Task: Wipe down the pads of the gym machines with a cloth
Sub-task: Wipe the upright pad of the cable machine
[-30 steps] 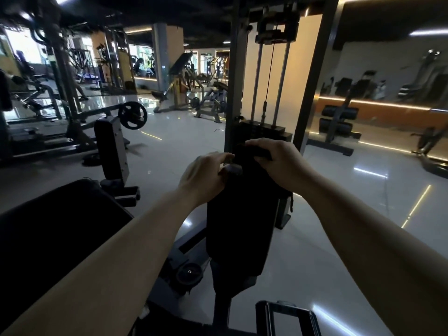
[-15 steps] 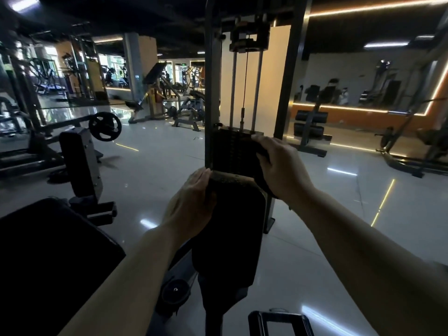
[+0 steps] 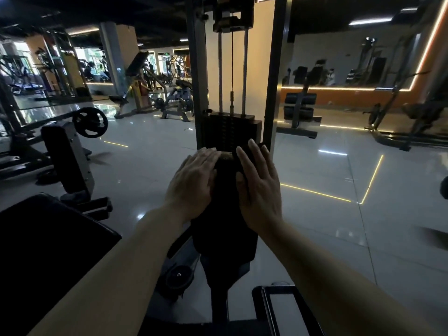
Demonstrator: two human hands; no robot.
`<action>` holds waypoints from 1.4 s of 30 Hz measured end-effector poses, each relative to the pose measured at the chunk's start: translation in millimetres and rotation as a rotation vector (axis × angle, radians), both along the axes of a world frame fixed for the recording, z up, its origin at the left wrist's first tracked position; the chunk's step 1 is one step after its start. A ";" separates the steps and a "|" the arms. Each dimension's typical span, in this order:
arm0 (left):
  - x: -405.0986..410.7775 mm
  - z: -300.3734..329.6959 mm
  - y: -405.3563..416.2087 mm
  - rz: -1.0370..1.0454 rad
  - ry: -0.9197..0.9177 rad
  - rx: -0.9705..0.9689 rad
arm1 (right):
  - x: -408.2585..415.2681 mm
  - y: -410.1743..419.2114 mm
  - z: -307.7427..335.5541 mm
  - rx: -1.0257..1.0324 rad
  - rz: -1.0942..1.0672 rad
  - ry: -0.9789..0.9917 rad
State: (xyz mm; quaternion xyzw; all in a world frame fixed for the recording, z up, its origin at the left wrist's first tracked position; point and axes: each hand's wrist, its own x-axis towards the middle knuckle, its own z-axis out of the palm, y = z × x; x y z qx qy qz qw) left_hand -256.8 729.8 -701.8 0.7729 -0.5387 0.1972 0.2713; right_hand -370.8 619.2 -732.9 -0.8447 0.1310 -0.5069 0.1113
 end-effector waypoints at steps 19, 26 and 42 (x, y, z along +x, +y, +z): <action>11.7 -17.8 0.0 0.014 -0.204 -0.096 | 29.4 -3.3 -86.8 -0.373 -0.283 -0.111; 20.4 -26.4 -3.1 0.029 -0.339 -0.133 | 2.2 -12.1 -200.0 -0.516 -0.187 0.141; 28.7 -46.8 -17.6 0.057 -0.505 -0.304 | 35.7 -23.0 -37.7 -0.352 -0.162 -0.237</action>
